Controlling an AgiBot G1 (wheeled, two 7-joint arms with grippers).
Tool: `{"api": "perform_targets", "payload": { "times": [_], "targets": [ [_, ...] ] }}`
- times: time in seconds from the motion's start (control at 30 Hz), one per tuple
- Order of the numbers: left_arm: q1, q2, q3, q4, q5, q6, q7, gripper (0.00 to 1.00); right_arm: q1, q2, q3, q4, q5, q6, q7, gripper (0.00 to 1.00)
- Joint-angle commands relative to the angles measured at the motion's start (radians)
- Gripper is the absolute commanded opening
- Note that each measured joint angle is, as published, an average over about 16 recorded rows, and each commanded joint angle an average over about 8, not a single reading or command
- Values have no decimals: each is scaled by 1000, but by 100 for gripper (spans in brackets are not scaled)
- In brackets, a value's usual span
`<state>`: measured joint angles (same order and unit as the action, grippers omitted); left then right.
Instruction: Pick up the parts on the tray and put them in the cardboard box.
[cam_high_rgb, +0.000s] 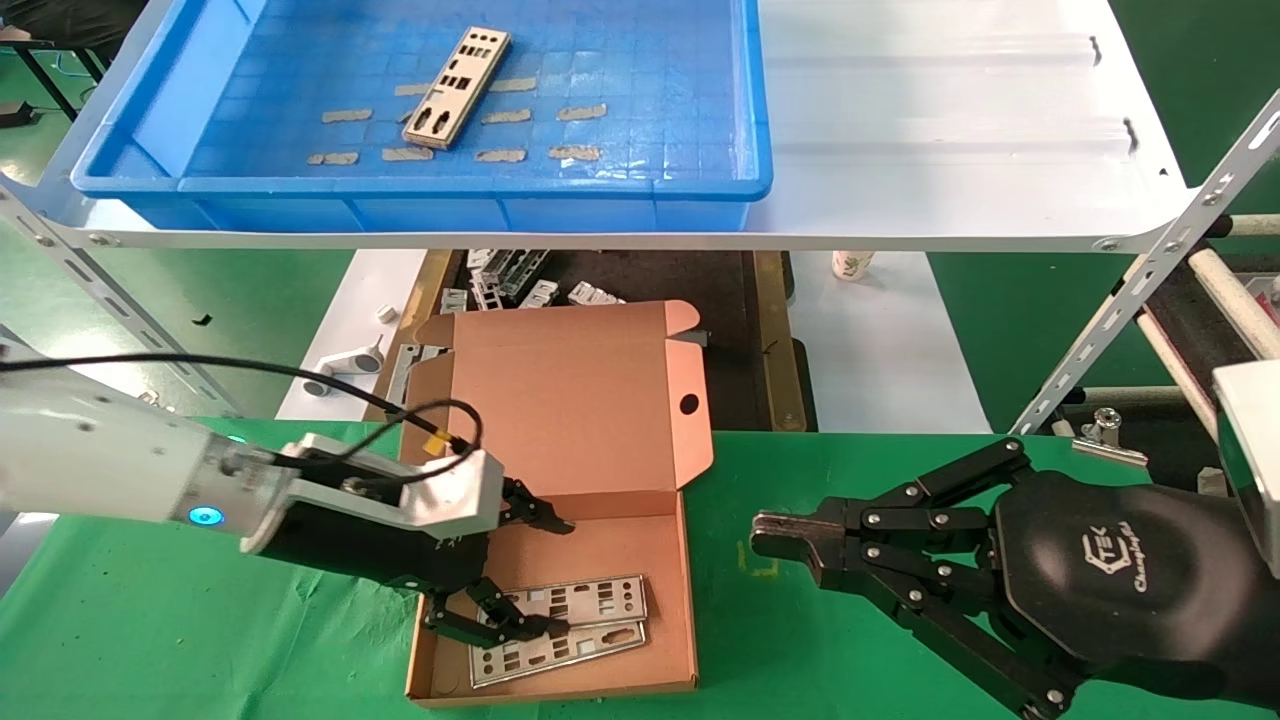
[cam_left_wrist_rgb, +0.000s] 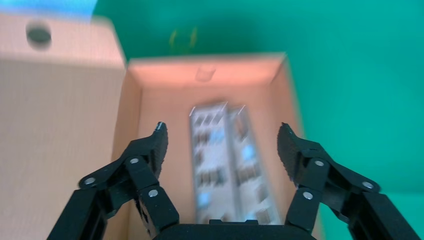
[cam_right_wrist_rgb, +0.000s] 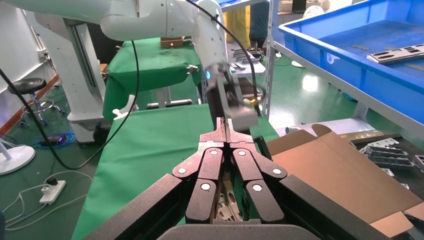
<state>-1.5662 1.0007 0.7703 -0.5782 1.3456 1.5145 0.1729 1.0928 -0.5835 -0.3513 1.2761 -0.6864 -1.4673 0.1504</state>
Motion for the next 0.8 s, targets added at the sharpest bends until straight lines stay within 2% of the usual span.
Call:
{"api": "perform_targets", "payload": {
  "times": [0.03, 0.27, 0.3, 0.8],
  "targets": [
    [-11, -8, -13, 11, -29, 33, -6, 100, 0, 0, 0, 0, 0, 0, 0, 3],
    [-2, -39, -51, -2, -103, 62, -29, 100, 0, 0, 0, 0, 0, 0, 0, 90],
    [6, -43, -57, -10, -111, 62, -35, 100, 0, 0, 0, 0, 0, 0, 0, 100],
    [133, -133, -170, -191, -242, 41, -122, 100, 0, 0, 0, 0, 0, 0, 0, 100]
  ]
}}
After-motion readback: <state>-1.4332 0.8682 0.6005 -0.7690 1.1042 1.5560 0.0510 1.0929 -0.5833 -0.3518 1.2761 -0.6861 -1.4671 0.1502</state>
